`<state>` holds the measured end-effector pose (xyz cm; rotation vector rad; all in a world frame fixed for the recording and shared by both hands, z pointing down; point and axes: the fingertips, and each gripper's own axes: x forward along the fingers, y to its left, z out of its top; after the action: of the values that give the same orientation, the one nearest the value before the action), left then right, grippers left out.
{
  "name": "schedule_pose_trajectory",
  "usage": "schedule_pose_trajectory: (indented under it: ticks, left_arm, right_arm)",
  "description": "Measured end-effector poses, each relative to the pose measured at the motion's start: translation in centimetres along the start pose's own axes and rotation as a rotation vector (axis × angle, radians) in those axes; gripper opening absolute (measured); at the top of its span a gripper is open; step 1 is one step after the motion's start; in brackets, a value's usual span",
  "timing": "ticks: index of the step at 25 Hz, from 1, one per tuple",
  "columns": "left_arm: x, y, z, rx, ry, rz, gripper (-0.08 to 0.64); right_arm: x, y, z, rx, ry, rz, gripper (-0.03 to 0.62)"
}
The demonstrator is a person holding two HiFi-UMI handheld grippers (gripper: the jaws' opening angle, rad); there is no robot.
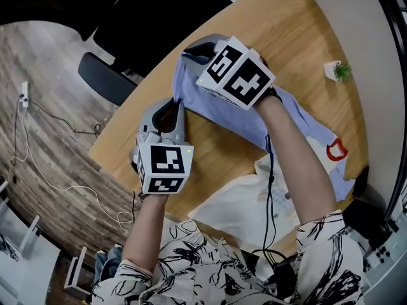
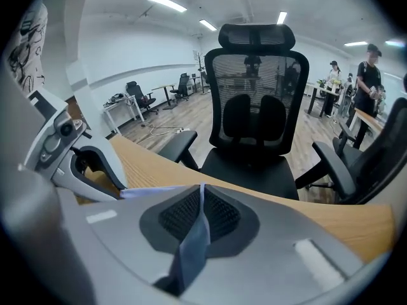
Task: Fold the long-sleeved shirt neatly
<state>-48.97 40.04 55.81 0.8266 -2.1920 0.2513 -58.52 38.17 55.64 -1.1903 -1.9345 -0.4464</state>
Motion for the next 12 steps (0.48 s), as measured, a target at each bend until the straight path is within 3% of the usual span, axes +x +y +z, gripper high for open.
schedule_pose_trajectory:
  ticks: [3, 6, 9, 12]
  left_arm:
    - [-1.0, 1.3, 1.4, -0.021, -0.041, 0.011, 0.032]
    - [-3.7, 4.8, 4.3, -0.04, -0.125, 0.111, 0.032]
    - [-6.2, 7.0, 7.5, -0.04, -0.192, 0.181, 0.032]
    - [-8.3, 7.7, 10.2, -0.007, -0.236, 0.195, 0.032]
  right_arm:
    - [-1.2, -0.6, 1.5, 0.035, -0.046, -0.03, 0.028]
    - [-3.8, -1.4, 7.2, 0.08, -0.199, -0.038, 0.028]
    - [-6.7, -1.5, 11.5, 0.029, -0.289, -0.068, 0.028]
    - [-8.9, -1.6, 13.8, 0.03, -0.342, -0.092, 0.028]
